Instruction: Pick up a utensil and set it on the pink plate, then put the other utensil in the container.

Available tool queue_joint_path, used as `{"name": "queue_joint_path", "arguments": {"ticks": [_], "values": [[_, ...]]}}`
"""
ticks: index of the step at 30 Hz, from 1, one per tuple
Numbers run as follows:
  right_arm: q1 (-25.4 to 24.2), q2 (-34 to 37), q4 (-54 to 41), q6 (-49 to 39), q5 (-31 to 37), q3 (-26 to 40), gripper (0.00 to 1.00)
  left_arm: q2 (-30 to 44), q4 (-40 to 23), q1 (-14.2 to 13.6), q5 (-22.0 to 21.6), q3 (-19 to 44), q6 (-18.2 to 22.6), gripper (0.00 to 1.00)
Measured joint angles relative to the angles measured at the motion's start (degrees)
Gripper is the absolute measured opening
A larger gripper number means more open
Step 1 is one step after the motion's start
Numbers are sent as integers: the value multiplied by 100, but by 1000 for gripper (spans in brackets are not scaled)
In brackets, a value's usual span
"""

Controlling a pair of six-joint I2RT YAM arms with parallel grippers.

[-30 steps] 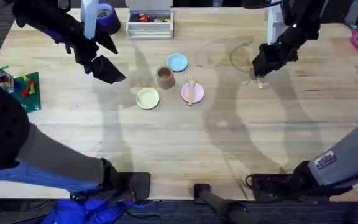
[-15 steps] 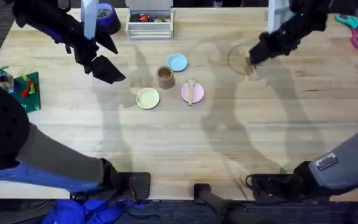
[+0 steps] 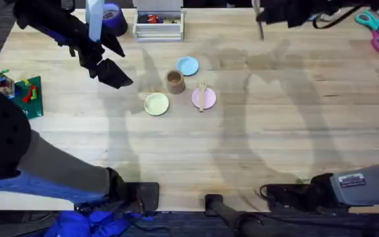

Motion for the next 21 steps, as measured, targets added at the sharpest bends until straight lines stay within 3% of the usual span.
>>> {"name": "queue_joint_path", "arguments": {"ticks": [6,12,21], "values": [[11,7,901,-182,-915,-51,35,0,0,0,0,0,0,994],[11,7,1820,-154,-1394,-487,35,-1,0,0,0,0,0,994],[25,7,3343,605,-1732,-1338,35,0,0,0,0,0,0,994]]}}
